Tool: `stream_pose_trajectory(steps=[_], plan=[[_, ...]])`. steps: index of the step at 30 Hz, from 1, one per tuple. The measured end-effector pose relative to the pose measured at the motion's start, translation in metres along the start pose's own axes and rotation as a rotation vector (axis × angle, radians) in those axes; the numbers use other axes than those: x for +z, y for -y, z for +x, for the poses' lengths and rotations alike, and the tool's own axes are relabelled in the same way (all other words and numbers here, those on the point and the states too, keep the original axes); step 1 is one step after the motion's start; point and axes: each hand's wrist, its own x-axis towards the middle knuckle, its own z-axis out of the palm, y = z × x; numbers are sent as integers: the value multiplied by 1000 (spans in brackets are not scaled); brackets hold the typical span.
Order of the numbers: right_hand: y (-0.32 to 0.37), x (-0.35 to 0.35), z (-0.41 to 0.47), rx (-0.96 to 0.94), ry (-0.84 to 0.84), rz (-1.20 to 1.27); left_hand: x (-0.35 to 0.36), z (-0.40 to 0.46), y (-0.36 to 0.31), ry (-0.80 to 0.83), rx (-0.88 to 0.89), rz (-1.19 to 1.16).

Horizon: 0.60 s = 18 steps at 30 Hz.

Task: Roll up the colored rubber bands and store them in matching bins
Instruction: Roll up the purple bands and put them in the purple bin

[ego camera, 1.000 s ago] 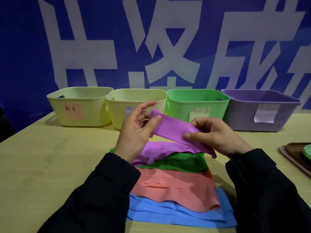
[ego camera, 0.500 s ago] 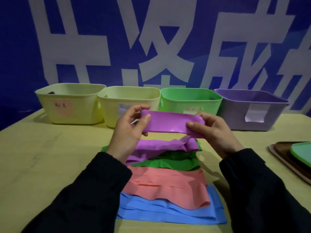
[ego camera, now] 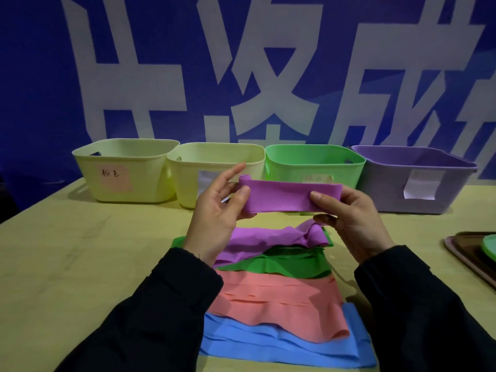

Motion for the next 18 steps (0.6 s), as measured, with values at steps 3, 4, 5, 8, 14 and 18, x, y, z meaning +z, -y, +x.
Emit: stream_pose_trajectory(steps=[3, 4, 5, 8, 14, 18], plan=[[-5, 8, -3, -12, 2, 46, 2, -1, 2, 34, -12, -16], [-7, 11, -4, -13, -4, 59, 3, -1, 2, 27, -7, -4], [-7, 12, -4, -12, -12, 71, 4, -1, 2, 14, 9, 29], [-6, 15, -5, 12, -35, 145, 6, -1, 0, -23, 1, 53], [-2, 15, -5, 2, -119, 211, 6, -2, -1, -51, -30, 52], [-2, 15, -6, -19, -138, 192, 6, -3, 0, -47, -6, 60]])
